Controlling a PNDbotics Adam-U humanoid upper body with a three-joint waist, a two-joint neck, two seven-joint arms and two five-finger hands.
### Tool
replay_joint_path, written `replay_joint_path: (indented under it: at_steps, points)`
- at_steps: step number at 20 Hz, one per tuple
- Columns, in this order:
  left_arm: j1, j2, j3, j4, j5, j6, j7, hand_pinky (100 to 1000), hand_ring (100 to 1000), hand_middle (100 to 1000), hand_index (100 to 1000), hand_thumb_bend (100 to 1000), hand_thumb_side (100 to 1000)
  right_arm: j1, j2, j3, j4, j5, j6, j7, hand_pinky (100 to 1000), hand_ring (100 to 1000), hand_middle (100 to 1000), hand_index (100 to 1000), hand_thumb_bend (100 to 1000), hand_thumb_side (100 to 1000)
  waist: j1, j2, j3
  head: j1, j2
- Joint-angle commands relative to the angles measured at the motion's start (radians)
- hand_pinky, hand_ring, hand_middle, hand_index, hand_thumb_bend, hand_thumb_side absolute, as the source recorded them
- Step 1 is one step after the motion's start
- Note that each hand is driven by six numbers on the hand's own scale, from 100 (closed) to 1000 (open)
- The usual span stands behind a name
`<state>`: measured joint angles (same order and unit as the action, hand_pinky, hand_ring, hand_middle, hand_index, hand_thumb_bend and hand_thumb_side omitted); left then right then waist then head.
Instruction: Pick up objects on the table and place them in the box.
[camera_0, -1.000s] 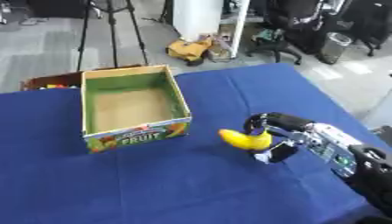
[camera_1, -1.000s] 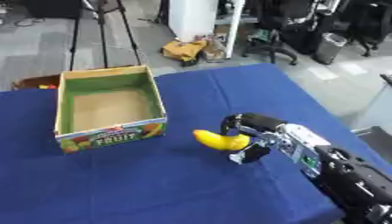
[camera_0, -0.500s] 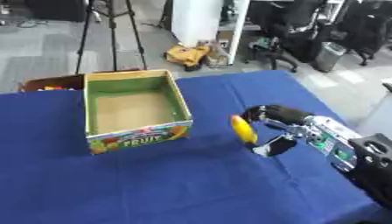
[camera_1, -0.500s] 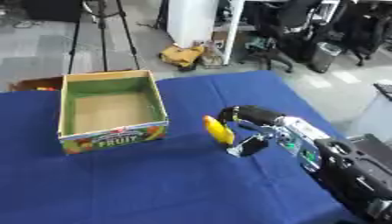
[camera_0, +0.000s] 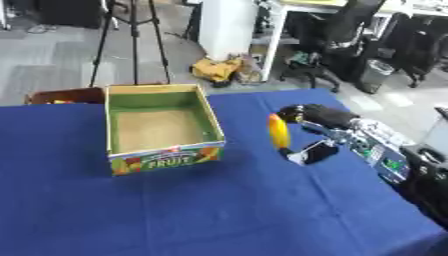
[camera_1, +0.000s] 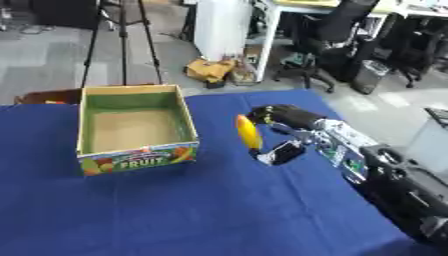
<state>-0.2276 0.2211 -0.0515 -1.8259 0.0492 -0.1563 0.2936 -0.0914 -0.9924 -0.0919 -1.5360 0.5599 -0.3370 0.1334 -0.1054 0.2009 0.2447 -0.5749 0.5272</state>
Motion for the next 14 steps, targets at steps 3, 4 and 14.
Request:
replay_joint_path:
  at_steps: [3,4,14]
  points:
    - [-0.007,0.026,0.005,-0.015,-0.011,-0.005,-0.002,482,618,522,417,838,532,-0.016,-0.080,-0.037,-0.019,-0.030,0.004,-0.028,780,846,813,679,100,366,-0.006,-0.029,0.016,-0.017,0.006]
    - [-0.008,0.028,0.004,-0.015,-0.012,-0.005,-0.003,482,618,521,418,838,532,-0.017,-0.086,-0.042,-0.019,-0.035,0.005,-0.034,780,847,812,679,100,329,-0.009,-0.032,0.020,-0.022,0.006]
    - [-0.019,0.029,-0.024,-0.019,-0.007,0.001,-0.034,482,618,515,416,839,532,-0.016,-0.124,-0.083,-0.008,-0.089,0.011,-0.083,777,845,808,680,100,335,-0.012,-0.044,0.103,-0.071,-0.028]
